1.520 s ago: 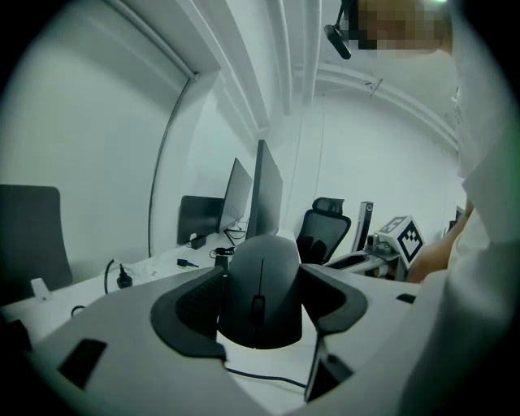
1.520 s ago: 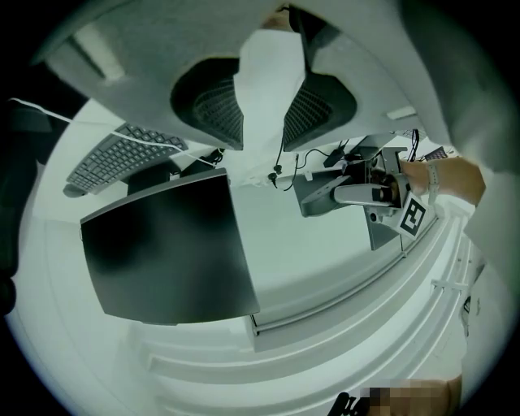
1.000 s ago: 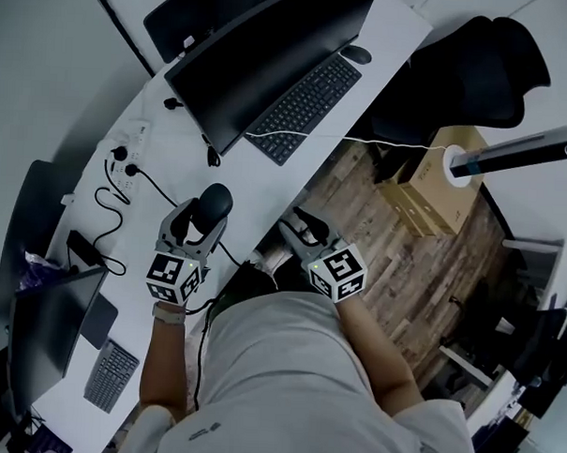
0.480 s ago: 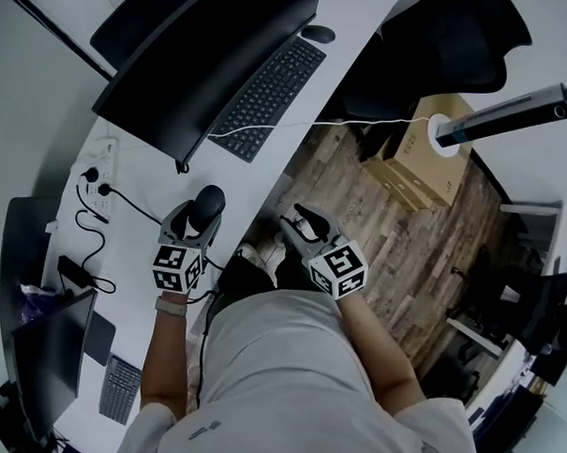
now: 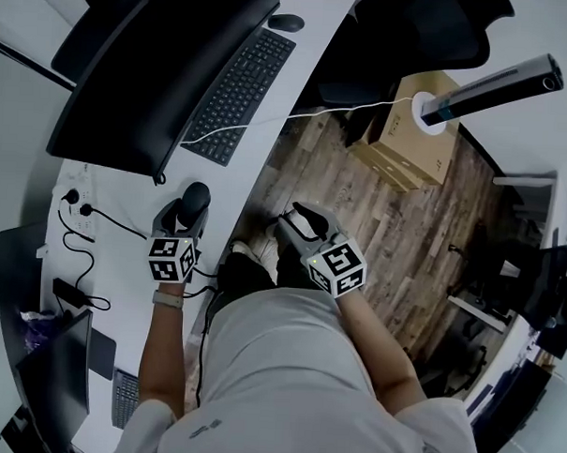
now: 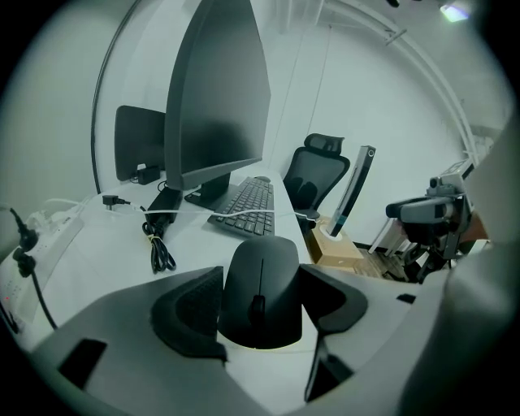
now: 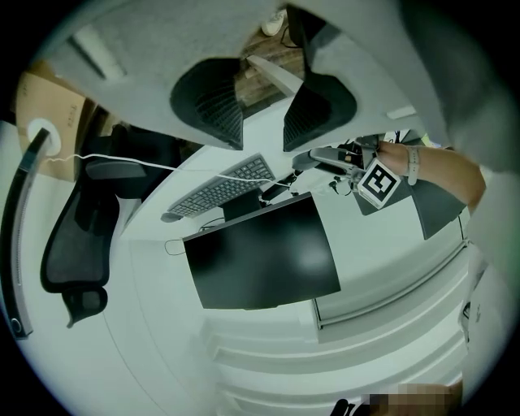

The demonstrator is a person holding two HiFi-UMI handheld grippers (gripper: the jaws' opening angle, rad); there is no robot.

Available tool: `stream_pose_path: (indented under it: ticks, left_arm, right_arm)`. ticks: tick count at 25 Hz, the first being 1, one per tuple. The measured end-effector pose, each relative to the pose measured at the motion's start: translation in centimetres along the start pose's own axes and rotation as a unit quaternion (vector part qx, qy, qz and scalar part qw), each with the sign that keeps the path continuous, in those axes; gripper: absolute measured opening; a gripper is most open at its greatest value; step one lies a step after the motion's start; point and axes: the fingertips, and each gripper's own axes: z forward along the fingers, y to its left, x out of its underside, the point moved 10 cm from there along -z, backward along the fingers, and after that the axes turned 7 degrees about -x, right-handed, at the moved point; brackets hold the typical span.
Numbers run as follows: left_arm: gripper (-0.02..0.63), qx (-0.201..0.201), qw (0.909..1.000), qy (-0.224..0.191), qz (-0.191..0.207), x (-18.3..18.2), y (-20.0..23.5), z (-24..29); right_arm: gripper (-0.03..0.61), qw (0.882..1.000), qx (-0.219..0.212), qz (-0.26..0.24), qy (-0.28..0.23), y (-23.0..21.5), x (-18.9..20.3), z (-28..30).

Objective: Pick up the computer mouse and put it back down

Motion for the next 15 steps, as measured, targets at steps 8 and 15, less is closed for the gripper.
stream_pose_path:
  ticks: [8, 15]
  left_arm:
    - [0.285, -0.022, 0.9992, 0.030, 0.015, 0.4, -0.2, 3.0]
    - [0.285, -0.036, 0.9981, 0.046, 0.022, 0.4, -0.3, 5.0]
  right_arm:
    - [0.155, 1.000, 0.024, 0.017, 0.006, -1.9, 0.3, -1.2]
    - [0.155, 0.999, 0.041, 0.024, 0.012, -3.3, 0.4, -2.2]
